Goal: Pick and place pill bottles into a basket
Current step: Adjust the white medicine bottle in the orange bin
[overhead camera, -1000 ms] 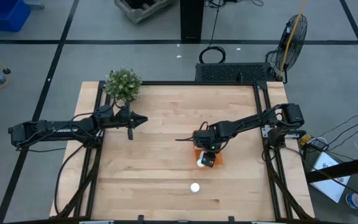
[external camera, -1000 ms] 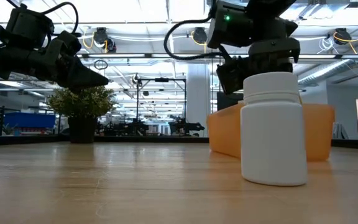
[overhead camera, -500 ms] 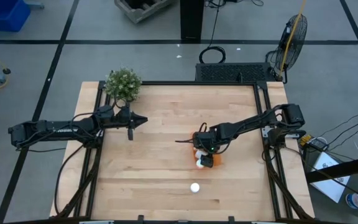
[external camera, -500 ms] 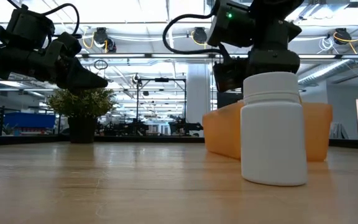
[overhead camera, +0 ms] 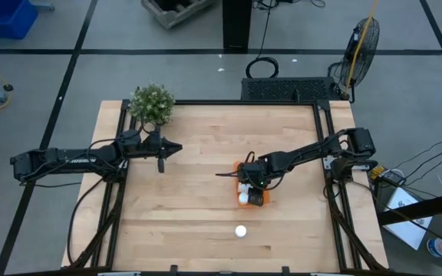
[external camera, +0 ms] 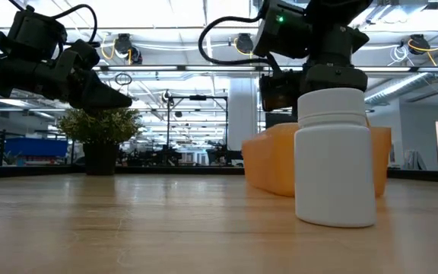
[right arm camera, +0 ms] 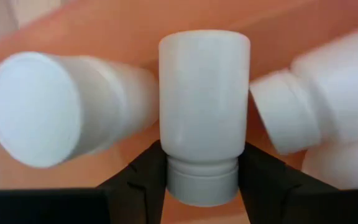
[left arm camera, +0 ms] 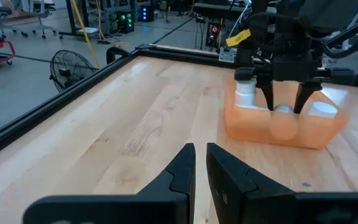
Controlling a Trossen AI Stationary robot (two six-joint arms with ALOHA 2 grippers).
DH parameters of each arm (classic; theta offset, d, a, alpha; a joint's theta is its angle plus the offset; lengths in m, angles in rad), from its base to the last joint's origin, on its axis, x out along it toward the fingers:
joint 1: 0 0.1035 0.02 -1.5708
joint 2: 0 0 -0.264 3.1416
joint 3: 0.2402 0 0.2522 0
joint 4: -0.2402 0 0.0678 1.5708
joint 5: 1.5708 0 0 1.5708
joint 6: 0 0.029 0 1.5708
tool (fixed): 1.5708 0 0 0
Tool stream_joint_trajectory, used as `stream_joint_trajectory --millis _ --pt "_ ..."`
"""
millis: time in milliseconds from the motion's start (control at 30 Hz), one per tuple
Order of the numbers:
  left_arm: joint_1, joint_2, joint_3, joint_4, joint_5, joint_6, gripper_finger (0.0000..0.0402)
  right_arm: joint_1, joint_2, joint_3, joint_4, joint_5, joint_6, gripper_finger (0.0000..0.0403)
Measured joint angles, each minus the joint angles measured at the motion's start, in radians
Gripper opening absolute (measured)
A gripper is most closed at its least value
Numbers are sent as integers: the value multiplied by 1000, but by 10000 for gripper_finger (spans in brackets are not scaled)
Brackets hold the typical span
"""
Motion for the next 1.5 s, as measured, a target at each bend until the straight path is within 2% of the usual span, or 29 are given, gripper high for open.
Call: stream_joint_trajectory --millis 267,400,533,667,767,867,967,1033,1167,1267,1400,1500 --pt "0 0 0 0 0 -13 44 2 -95 0 -14 90 -2 150" --pt "0 0 0 5 0 -54 44 2 -154 1 -52 187 -27 150" --pt "0 0 0 64 1 -221 44 14 -191 1 -106 320 -174 150" --pt "-3 0 13 102 60 -367 44 37 -192 1 -118 487 -393 150" --pt "-25 1 43 108 85 -414 44 50 -194 1 -60 615 -522 150" --pt "-72 36 85 100 60 -438 52 56 -194 3 -10 663 -585 150" --pt "-122 101 143 102 47 -458 80 65 -194 7 -7 675 -631 150" --pt "-155 169 190 103 12 -472 107 78 -193 7 16 722 -677 150" --pt "-216 338 303 99 -49 -502 165 103 -194 8 103 780 -798 150" --pt "-240 463 395 100 -60 -507 202 106 -194 9 169 821 -838 150" --pt "-253 596 503 100 -58 -519 235 109 -194 9 203 896 -902 149" --pt "-252 667 572 91 -49 -529 249 112 -194 9 211 893 -920 149"
